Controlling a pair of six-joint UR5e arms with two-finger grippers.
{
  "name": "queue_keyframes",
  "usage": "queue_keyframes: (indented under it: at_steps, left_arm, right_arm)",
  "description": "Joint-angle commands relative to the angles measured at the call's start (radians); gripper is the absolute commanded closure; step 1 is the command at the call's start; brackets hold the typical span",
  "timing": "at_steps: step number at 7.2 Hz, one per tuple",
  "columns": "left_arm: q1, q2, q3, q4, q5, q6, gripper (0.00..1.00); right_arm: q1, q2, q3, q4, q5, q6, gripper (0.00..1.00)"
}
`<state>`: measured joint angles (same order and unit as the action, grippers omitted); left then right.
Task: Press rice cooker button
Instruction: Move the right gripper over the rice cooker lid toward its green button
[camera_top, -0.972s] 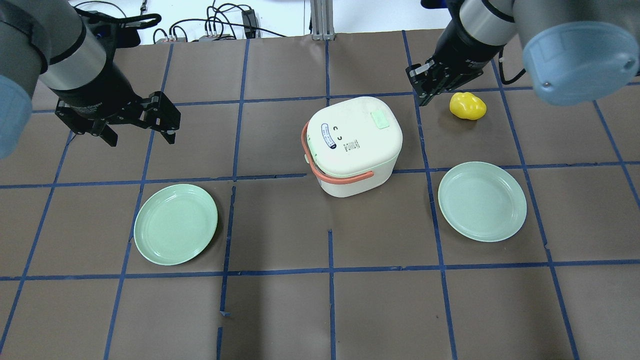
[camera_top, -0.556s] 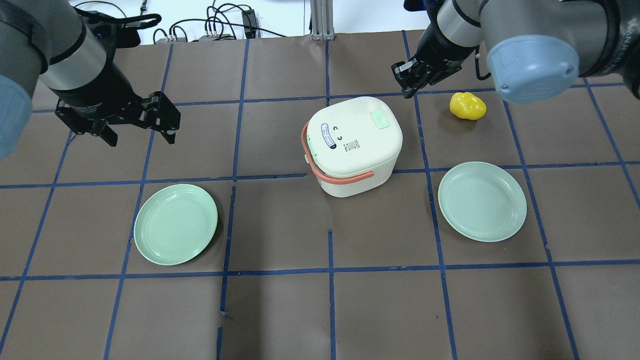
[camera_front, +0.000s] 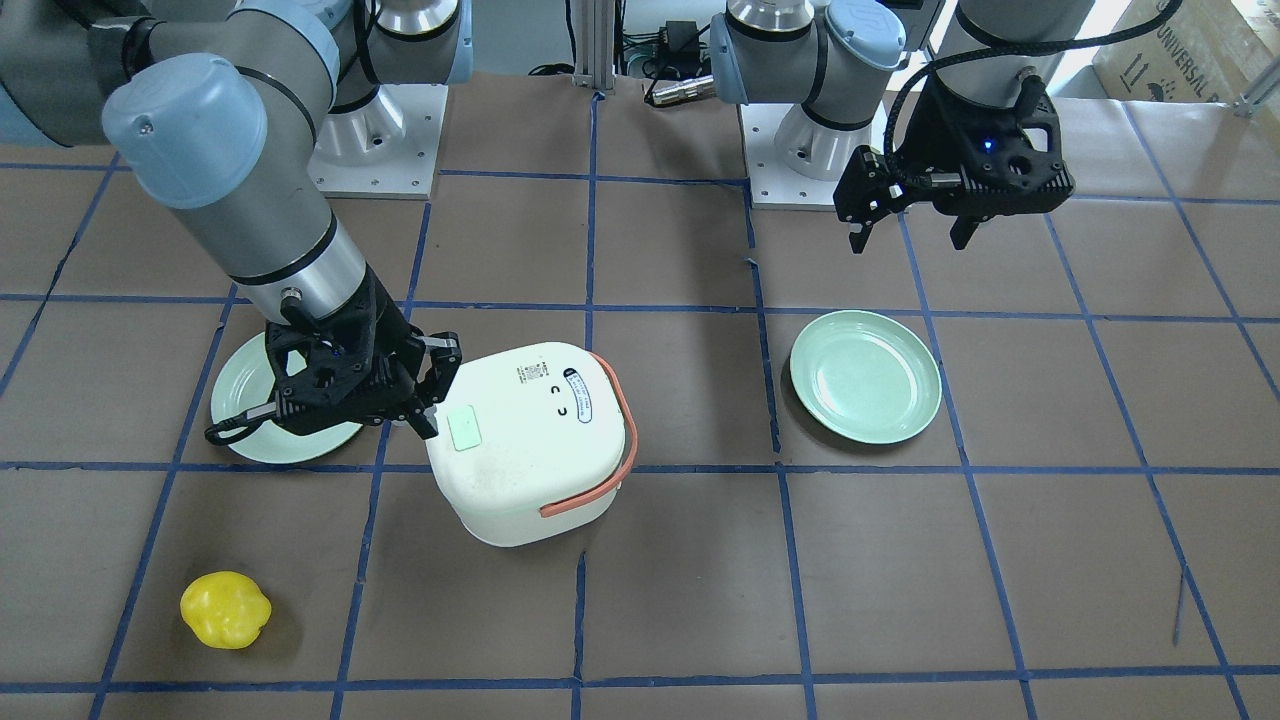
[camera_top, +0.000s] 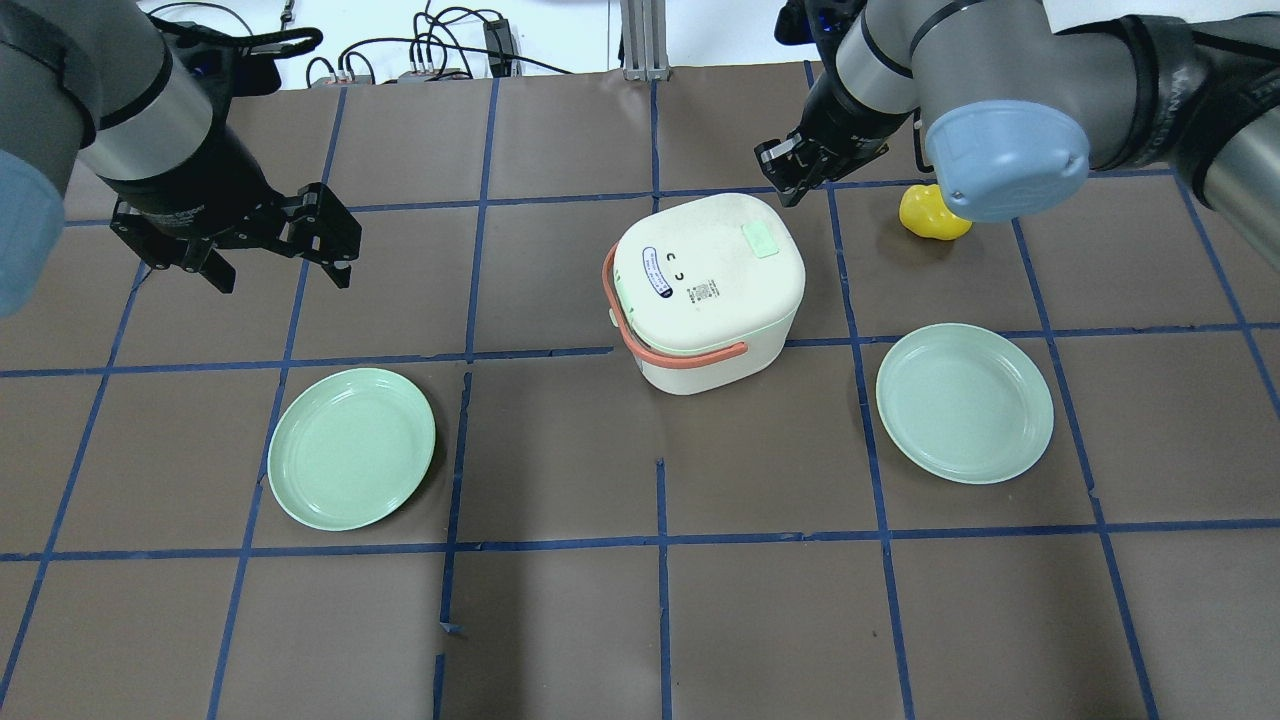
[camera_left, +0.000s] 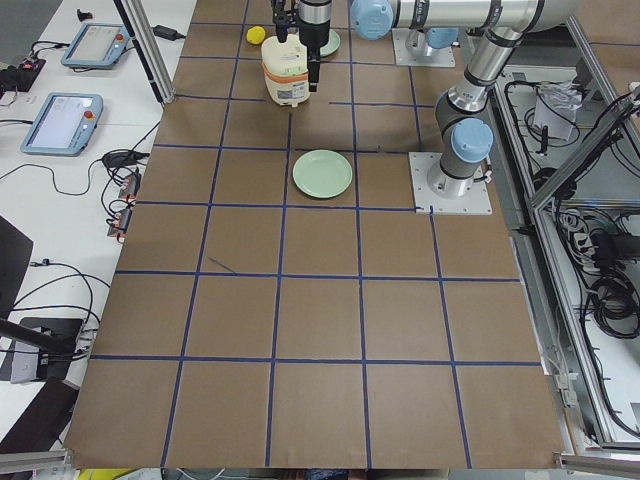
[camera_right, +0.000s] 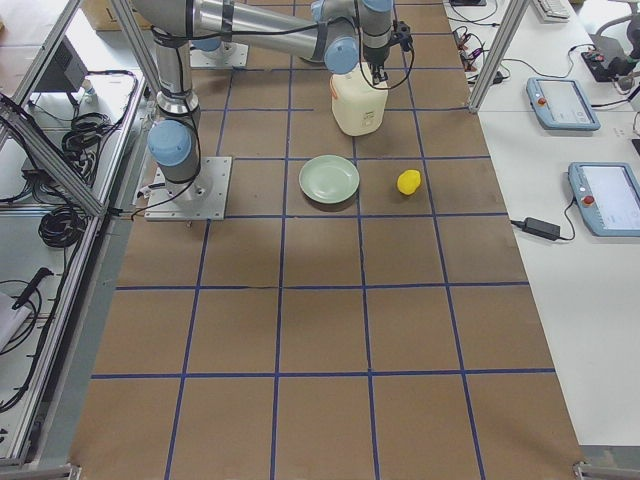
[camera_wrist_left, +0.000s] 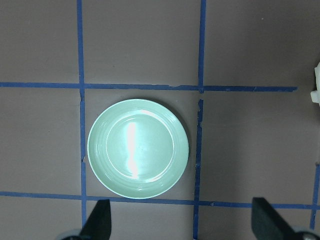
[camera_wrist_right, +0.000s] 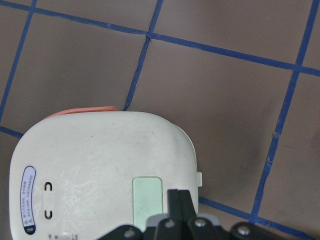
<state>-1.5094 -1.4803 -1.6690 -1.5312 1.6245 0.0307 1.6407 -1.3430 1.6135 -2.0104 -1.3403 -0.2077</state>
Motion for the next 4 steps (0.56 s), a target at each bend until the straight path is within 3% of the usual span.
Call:
queue_keyframes:
  at_steps: [1, 4]
  left_arm:
    - [0.0, 0.0, 0.0, -0.001, 0.0, 0.0, 0.0]
    - [0.0, 0.0, 0.0, 0.0, 0.0, 0.0, 0.0]
  right_arm:
    - [0.017, -0.001, 0.012, -0.001, 0.001, 0.001, 0.93]
    - [0.022, -0.002, 0.037, -0.001, 0.0, 0.001, 0.93]
